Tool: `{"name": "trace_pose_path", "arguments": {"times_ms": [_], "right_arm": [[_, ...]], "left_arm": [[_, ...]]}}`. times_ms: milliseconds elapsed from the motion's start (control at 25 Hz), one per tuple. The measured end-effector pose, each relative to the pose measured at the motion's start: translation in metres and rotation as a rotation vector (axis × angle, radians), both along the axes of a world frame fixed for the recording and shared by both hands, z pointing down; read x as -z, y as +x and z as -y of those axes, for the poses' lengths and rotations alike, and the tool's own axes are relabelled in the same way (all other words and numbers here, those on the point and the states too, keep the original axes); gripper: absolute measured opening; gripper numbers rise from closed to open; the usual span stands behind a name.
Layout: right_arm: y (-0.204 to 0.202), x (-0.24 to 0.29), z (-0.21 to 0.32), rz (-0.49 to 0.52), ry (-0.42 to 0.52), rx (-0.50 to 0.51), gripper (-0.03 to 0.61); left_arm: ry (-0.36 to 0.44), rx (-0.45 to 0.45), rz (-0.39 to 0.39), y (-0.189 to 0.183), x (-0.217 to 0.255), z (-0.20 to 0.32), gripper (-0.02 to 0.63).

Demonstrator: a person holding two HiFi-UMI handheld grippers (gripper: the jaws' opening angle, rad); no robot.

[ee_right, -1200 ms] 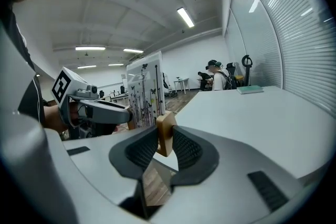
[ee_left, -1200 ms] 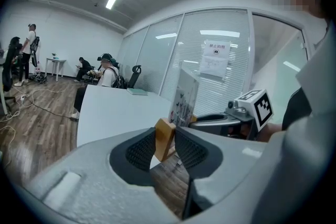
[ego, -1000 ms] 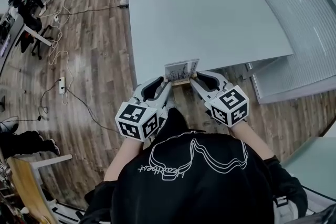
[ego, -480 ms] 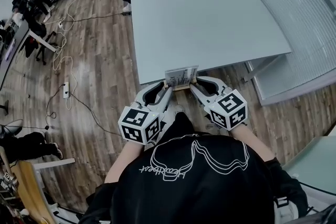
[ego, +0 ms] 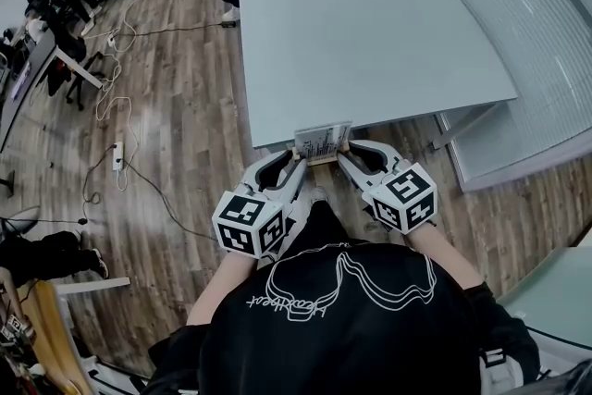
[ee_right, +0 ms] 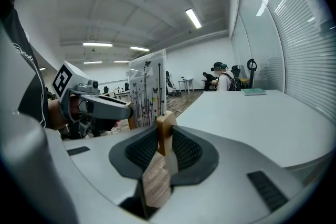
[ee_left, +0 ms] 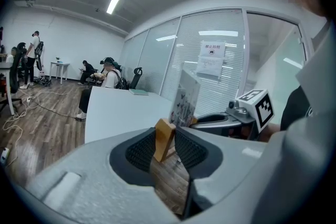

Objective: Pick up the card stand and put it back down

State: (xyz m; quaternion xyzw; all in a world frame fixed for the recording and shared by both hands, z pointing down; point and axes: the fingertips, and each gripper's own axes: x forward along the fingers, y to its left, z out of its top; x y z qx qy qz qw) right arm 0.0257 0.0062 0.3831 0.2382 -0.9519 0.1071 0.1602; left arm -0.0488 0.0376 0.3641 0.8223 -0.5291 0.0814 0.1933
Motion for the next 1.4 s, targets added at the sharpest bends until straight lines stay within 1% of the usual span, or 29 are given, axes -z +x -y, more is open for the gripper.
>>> {"name": "trace_pose_path", "arguments": {"times_ms": [120, 280, 440, 560, 920, 1240, 1400], "right_arm": [[-0.006, 0.005, -0.001, -0.009, 0.002, 0.005, 0.087], [-0.012, 0.022, 0.011, -0.023, -0.006, -0.003, 0.087], [-0.009, 0.000, 0.014, -0.023, -0.008, -0.016, 0.087], [-0.011, -0.003, 0.025, -0.028, -0.003, -0.014, 0.087], [-0.028, -0.004, 0.075, -0.046, 0.001, -0.023, 0.086], [-0.051, -0.009, 0.122, -0.065, 0.006, -0.022, 0.087], [-0.059, -0.021, 0.152, -0.066, -0.009, -0.031, 0.087]], "left_arm": [[-0.002, 0.002, -0.008, -0.006, 0.004, -0.001, 0.121], [-0.006, -0.003, -0.014, -0.013, 0.019, 0.011, 0.120], [-0.013, -0.017, -0.011, -0.009, -0.002, 0.014, 0.121], [-0.011, -0.016, -0.010, -0.011, -0.006, 0.025, 0.121], [-0.032, -0.008, -0.020, -0.028, -0.011, 0.074, 0.121], [-0.057, -0.001, -0.001, -0.052, -0.016, 0.125, 0.120], [-0.079, 0.001, 0.011, -0.059, -0.030, 0.153, 0.120]]}}
